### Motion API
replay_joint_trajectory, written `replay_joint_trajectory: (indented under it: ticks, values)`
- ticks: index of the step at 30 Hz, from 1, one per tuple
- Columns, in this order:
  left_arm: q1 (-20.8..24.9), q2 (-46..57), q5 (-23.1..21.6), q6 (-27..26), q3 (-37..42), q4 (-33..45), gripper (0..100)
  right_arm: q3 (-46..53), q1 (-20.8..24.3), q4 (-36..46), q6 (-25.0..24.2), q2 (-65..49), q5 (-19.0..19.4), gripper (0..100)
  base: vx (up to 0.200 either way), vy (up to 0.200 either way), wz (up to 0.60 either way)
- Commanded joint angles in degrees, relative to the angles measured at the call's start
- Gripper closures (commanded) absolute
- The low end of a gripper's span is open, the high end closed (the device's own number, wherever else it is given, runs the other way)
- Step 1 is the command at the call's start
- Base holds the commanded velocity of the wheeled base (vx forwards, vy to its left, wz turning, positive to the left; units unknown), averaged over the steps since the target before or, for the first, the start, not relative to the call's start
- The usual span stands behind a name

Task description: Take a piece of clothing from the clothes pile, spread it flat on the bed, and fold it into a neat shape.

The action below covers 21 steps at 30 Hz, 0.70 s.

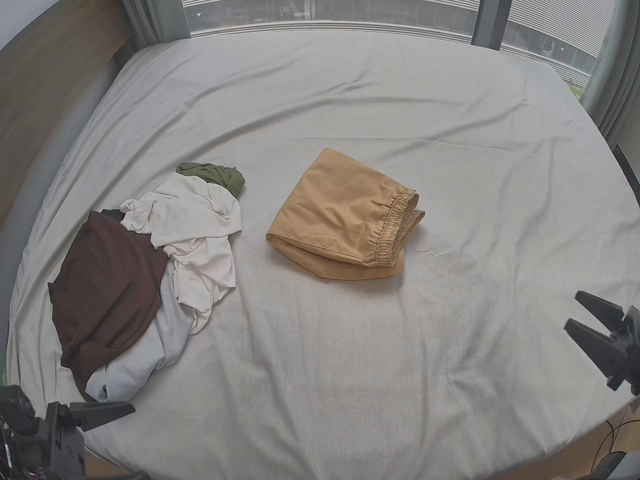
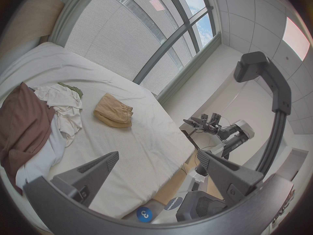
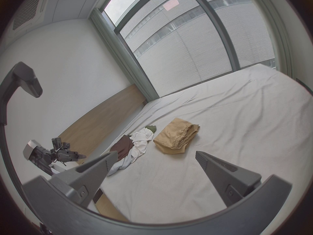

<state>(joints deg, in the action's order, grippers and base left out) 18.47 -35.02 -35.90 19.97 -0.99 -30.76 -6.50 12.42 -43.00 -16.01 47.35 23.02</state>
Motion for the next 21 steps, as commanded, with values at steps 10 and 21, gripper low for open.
replay_joint_trajectory:
  ticks: [10, 21]
  values:
    - [-6.5, 28.8, 2.8, 4.9, 1.0, 16.1, 0, 5.6, -9.7, 31.7, 4.7, -42.3, -3.7, 0, 0.000, 0.000, 0.00]
    - [-17.4, 31.5, 17.9, -11.4, 1.0, 21.6, 0, 6.5, -12.9, 40.8, 13.6, -46.1, -26.4, 0, 0.000, 0.000, 0.00]
